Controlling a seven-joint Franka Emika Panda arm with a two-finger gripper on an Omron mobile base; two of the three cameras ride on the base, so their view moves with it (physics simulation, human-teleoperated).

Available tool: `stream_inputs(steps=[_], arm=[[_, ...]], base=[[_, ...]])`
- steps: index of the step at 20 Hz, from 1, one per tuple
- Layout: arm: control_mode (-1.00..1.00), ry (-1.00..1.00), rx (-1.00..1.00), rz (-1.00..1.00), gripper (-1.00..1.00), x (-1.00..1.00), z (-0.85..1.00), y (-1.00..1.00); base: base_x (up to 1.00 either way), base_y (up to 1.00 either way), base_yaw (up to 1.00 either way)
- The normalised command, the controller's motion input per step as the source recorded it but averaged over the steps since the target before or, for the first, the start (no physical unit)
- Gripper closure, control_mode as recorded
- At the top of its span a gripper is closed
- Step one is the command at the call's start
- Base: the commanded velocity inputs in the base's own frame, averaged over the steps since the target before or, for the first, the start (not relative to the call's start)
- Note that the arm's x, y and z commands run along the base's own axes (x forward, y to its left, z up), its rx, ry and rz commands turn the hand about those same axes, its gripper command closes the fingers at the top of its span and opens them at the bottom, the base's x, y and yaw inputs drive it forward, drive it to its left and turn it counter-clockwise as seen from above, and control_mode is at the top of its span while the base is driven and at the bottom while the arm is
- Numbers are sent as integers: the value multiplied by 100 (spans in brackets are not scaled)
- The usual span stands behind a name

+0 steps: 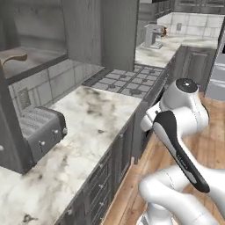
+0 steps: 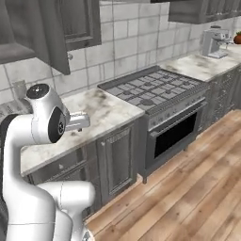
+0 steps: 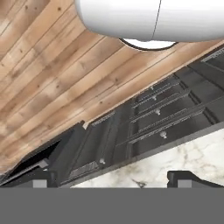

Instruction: Organize the utensils by type. Pick up the wooden spoons from the counter and place them in the open cabinet. Then pick up the metallic utensils from the counter and place them in the open drawer.

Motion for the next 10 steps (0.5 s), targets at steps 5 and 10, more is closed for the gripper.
stream_inputs(steps=[5, 10], arm=[[100, 0, 0, 0, -100, 0, 0, 0], [100, 0, 0, 0, -100, 0, 0, 0]], base=[[8, -41, -70], [21, -37, -61]])
